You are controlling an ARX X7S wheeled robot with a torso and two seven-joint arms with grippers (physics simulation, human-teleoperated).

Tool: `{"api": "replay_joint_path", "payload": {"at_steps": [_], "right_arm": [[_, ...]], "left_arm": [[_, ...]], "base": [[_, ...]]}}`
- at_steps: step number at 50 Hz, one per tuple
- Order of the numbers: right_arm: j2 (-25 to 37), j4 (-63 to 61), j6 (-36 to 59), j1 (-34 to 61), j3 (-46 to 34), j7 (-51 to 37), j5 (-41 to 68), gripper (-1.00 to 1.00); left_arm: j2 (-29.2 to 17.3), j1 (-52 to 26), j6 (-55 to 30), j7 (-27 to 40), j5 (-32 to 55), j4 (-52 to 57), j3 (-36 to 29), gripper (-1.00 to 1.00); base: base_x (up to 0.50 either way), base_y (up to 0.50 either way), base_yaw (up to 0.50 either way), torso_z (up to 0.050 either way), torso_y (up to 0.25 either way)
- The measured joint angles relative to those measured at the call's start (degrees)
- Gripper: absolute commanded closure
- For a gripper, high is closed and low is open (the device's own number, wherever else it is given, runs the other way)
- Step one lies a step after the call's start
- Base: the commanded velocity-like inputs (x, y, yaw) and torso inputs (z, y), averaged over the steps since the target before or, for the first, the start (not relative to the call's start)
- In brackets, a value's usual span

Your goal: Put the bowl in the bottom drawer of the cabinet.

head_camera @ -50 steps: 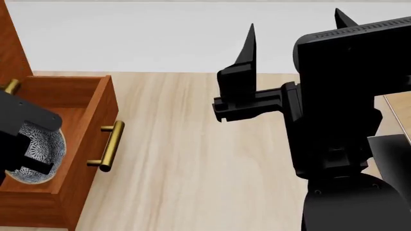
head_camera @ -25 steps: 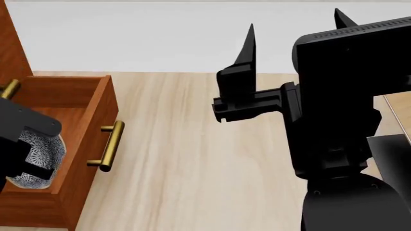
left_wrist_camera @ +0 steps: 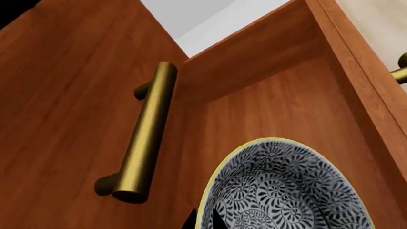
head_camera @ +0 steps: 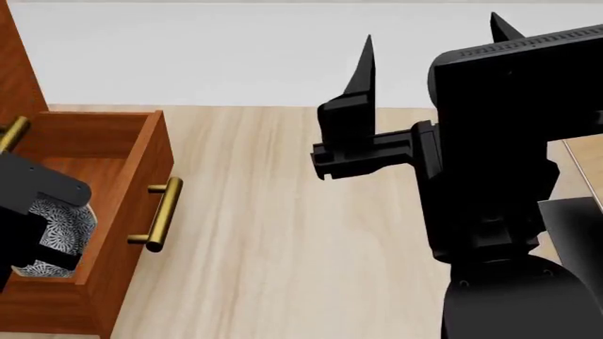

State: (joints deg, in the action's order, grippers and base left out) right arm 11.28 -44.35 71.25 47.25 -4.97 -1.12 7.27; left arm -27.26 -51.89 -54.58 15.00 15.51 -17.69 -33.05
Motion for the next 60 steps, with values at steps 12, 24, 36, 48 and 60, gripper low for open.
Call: {"api": "replay_joint_path", "payload": {"at_steps": [12, 24, 36, 48, 60], "right_arm": [[0.11, 0.22, -0.2, -0.04, -0.22, -0.34, 0.26, -1.0], [0.25, 0.38, -0.35, -0.04, -0.36, -0.66, 0.53, -1.0], [0.39, 0.36, -0.32, 0.0, -0.42, -0.94, 0.85, -1.0], [0.51, 0.27, -0.3, 0.01, -0.44, -1.2, 1.19, -1.0], [0.63, 0.07, -0.19, 0.01, -0.38, -1.45, 1.55, -1.0]], "left_arm": [[0.13, 0.06, 0.59, -0.03, -0.34, -0.76, 0.06, 1.0], [0.27, 0.07, 1.04, -0.19, -0.62, -1.66, 0.02, 1.0], [0.24, 0.27, 0.77, -0.13, -0.86, -1.46, 0.01, -1.0], [0.15, 0.54, 0.39, 0.35, -0.93, -0.79, 0.04, -1.0], [-0.12, 0.9, -0.44, 0.83, -0.57, 0.76, 0.2, -1.0]], "base": [[0.0, 0.0, 0.0, 0.0, 0.0], [0.0, 0.0, 0.0, 0.0, 0.0], [0.0, 0.0, 0.0, 0.0, 0.0], [0.0, 0.0, 0.0, 0.0, 0.0], [0.0, 0.0, 0.0, 0.0, 0.0]]}}
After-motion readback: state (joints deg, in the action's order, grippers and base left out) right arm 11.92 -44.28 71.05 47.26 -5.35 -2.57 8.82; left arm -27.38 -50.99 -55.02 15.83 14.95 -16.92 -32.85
